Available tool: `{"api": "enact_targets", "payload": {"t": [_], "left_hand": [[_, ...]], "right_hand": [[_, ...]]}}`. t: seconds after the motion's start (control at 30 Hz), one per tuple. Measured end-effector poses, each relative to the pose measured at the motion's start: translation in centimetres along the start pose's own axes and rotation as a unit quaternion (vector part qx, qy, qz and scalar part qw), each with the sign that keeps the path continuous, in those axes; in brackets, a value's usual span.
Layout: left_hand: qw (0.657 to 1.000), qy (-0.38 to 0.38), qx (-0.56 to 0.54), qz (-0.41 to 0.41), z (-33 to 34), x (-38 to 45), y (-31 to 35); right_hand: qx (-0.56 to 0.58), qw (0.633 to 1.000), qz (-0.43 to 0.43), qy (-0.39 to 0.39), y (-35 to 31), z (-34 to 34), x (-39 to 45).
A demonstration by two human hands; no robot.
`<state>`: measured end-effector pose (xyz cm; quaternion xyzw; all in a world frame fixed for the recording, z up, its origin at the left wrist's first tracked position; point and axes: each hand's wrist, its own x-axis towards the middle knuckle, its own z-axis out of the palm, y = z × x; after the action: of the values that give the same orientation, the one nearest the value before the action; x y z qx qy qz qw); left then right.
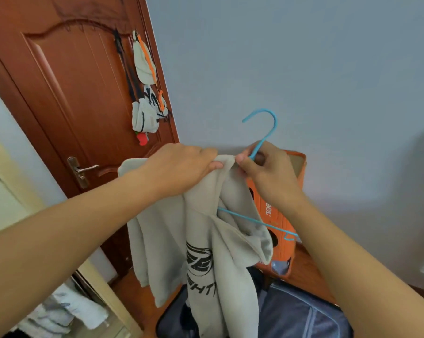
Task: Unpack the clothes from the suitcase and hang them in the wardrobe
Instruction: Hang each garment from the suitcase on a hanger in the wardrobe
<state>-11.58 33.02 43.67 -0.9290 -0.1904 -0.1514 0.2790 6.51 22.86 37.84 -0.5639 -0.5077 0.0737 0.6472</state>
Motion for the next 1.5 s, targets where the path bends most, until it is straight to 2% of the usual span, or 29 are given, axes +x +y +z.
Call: {"api": "enact_targets", "payload": {"t": [0.07, 0.1, 0.13, 0.17, 0.23, 0.27, 0.33, 0.4, 0.53, 0.67, 0.77, 0.83, 0.93, 1.07, 1.2, 1.3, 1.5], "left_hand": [[0.999, -0.018, -0.016, -0.035, 0.5, 0.4, -0.9], [0.998, -0.02, -0.032, -0.057, 0.7, 0.4, -1.3], [0.995, -0.013, -0.053, -0.08, 0.6, 0.3, -1.4], [0.993, 0.002, -0.07, -0.096, 0.6, 0.2, -1.5], [0.987, 0.036, -0.104, -0.115, 0.4, 0.3, -1.6], [0.985, 0.041, -0.116, -0.118, 0.3, 0.4, -1.5], [0.985, 0.049, -0.119, -0.119, 0.1, 0.5, -1.6], [0.983, 0.048, -0.102, -0.145, 0.2, 0.4, -2.5], [0.947, 0.016, -0.147, -0.285, 2.4, -1.5, -5.9], [0.894, 0.053, -0.246, -0.371, 4.9, -2.6, -6.3], [0.898, 0.063, -0.247, -0.36, 5.0, -3.8, -6.6], [0.908, 0.064, -0.245, -0.333, 4.6, -5.4, -7.1], [0.918, 0.083, -0.268, -0.28, 4.4, -7.8, -6.7], [0.927, 0.139, -0.271, -0.217, 5.3, -9.9, -6.4], [0.959, 0.194, -0.164, -0.129, 5.6, -11.3, -7.7], [0.966, 0.22, -0.109, -0.087, 5.1, -11.8, -8.9], [0.973, 0.215, -0.071, -0.035, 4.6, -11.5, -10.1]], "right_hand": [[-0.109, 0.981, -0.049, 0.155, 0.6, -0.4, -1.1], [-0.117, 0.97, -0.074, 0.199, 0.6, -0.1, -2.9], [-0.116, 0.972, -0.088, 0.183, 1.1, 0.7, -4.9], [-0.124, 0.982, -0.085, 0.115, 2.0, 1.8, -6.8], [-0.152, 0.985, -0.042, -0.075, 4.7, 3.4, -8.9], [-0.151, 0.981, -0.016, -0.124, 5.9, 3.8, -9.1], [-0.101, 0.979, 0.055, -0.168, 6.1, 3.0, -8.7], [-0.082, 0.97, 0.075, -0.215, 5.6, 1.9, -8.3], [-0.107, 0.942, 0.015, -0.318, 4.0, -0.8, -8.9], [-0.148, 0.92, -0.006, -0.364, 4.0, -1.0, -10.1], [-0.227, 0.897, -0.08, -0.37, 3.9, -2.1, -9.8], [-0.301, 0.886, -0.097, -0.338, 4.8, -5.1, -8.2], [-0.337, 0.9, -0.123, -0.247, 5.4, -8.9, -5.6], [-0.313, 0.914, -0.144, -0.214, 4.9, -9.5, -5.3], [-0.3, 0.915, -0.143, -0.23, 4.0, -9.7, -5.6], [-0.276, 0.915, -0.114, -0.271, 3.1, -9.5, -5.9], [-0.357, 0.865, -0.175, -0.305, 1.9, -9.7, -4.8]]}}
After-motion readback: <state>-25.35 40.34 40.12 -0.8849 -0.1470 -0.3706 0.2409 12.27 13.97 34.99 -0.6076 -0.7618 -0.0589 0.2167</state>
